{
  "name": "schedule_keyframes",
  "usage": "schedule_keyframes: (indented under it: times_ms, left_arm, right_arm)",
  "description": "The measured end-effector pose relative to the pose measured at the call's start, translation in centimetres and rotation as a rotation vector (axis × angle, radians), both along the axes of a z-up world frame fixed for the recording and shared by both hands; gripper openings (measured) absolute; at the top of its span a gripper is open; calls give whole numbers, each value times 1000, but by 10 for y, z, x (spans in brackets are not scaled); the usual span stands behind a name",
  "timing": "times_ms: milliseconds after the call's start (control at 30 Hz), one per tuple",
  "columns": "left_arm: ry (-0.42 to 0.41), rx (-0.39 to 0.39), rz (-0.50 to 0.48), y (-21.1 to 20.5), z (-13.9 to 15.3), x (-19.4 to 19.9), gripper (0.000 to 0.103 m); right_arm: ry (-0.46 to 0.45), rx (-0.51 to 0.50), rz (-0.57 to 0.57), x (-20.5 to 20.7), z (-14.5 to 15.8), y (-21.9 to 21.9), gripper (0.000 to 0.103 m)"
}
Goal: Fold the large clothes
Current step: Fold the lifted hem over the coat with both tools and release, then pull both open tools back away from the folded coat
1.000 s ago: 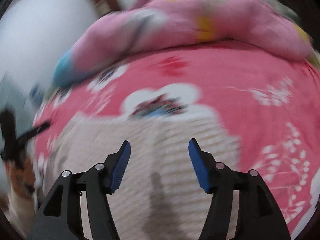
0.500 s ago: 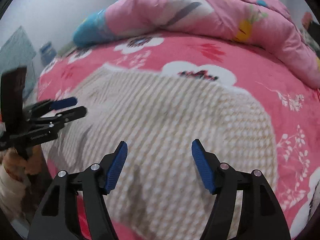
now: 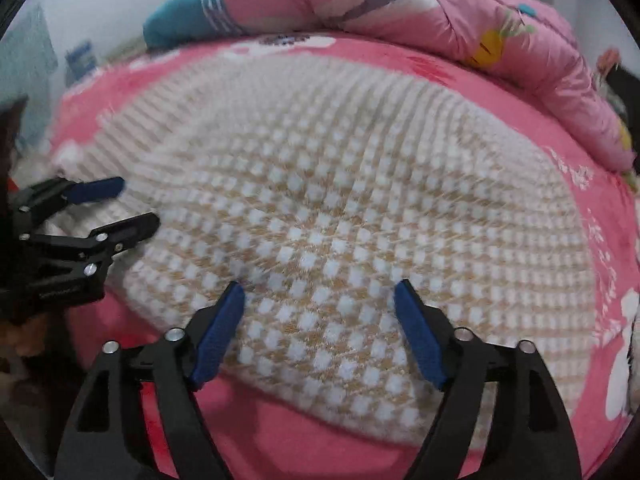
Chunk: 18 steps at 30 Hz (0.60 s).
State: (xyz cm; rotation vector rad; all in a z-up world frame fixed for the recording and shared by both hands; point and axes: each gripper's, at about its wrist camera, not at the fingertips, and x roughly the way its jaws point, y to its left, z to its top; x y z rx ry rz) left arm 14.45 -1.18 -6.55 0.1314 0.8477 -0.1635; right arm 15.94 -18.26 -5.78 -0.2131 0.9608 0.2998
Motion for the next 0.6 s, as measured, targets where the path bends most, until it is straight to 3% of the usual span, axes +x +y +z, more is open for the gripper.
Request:
schedule_keyframes:
  times_ms: [67, 133, 200, 267, 333, 367, 400, 500, 600]
  left_arm:
    - [-41, 37, 1, -4, 5, -8, 71]
    - [-22, -29, 32, 6, 19, -15, 71]
    - [-53, -89, 65, 25, 31, -25, 71]
    - [-84, -129, 122, 51, 33, -32, 77]
    - [-16, -171, 172, 70, 19, -26, 77]
    - [29, -216, 170, 78, 6, -19, 77]
    - [22, -221, 170, 79, 4, -19, 77]
    - [12, -182, 184, 69, 15, -22, 79]
    - [7, -212, 198, 65, 30, -37, 79]
  right_arm:
    - [20, 32, -21, -2, 9, -7, 80]
    - [23, 79, -41, -10, 27, -21, 79]
    - [-46, 123, -102, -31, 46, -53, 79]
    - [-65, 124, -186, -35, 42, -82, 79]
    - [46, 207, -275, -28, 6, -119, 80]
    - [80, 262, -284, -24, -8, -128, 80]
    - [78, 295, -290, -25, -12, -134, 80]
    - [46, 249, -288, -34, 10, -125, 80]
    - [37, 316, -282, -50, 26, -127, 80]
